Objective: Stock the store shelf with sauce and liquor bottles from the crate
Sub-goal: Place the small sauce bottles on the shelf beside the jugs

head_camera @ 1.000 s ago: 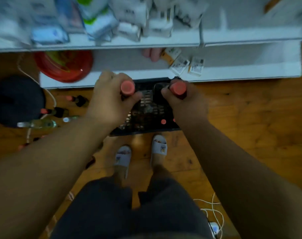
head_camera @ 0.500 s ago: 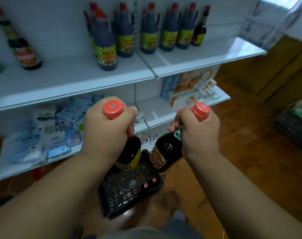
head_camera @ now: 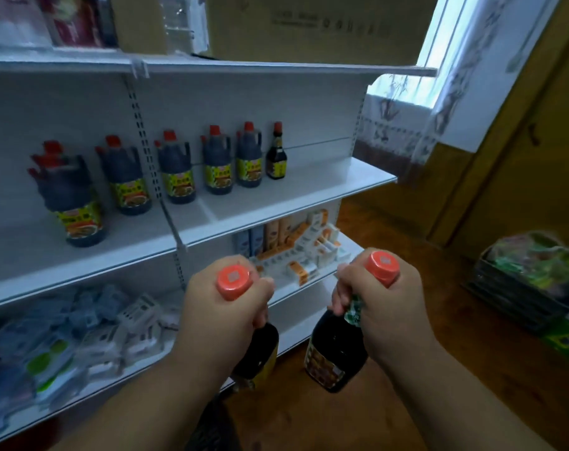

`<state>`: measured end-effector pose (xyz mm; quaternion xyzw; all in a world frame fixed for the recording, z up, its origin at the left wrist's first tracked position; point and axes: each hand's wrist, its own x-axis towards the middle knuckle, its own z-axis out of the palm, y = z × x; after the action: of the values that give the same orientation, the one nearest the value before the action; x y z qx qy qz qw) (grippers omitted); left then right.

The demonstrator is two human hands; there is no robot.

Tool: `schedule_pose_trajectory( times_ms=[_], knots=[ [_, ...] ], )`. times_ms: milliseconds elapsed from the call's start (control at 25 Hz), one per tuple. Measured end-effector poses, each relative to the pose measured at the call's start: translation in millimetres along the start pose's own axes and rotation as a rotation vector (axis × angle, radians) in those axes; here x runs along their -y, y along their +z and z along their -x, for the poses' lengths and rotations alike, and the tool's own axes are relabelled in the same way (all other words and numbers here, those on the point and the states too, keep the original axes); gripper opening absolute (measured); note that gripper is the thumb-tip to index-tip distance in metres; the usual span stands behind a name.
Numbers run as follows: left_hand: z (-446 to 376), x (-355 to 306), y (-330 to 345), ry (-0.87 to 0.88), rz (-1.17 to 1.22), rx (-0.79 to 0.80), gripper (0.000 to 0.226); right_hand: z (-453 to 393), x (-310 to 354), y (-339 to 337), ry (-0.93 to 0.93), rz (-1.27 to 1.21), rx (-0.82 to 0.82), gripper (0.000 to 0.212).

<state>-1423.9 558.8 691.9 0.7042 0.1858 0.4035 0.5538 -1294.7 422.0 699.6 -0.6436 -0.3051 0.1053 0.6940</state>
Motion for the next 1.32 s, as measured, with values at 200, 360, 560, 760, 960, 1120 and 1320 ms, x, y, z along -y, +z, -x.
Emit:
schedule_pose_trajectory(
  times_ms=[200,360,560,760,960,1120,1320],
  knots=[
    [-51,11,84,-0.028,-0.005,-0.047,0.025,-87,-19,-65,-0.011,0.016,0.072,0.017],
    [-105,41,111,-0.077,-0.036,-0.074,0.023,-162,-57,-68,0.036,-0.049,0.091,0.019],
    [-209,68,159,-0.076,-0.059,-0.005,0.022,-245,-86,-95,0.081,0.012,0.063,0.022],
    [-302,90,237,-0.041,-0.062,0.073,0.021,-339,-110,-154,0.088,0.035,0.023,0.026],
    [-371,133,314,-0.099,-0.070,-0.054,0.021,-443,-157,-195,0.094,0.029,0.121,0.030],
    [-419,146,357,-0.184,-0.117,-0.221,0.021,-535,-177,-204,0.133,0.027,0.284,0.030],
    [-477,154,357,-0.234,-0.110,-0.251,0.029,-623,-191,-174,0.124,0.115,0.590,0.015]
  ],
)
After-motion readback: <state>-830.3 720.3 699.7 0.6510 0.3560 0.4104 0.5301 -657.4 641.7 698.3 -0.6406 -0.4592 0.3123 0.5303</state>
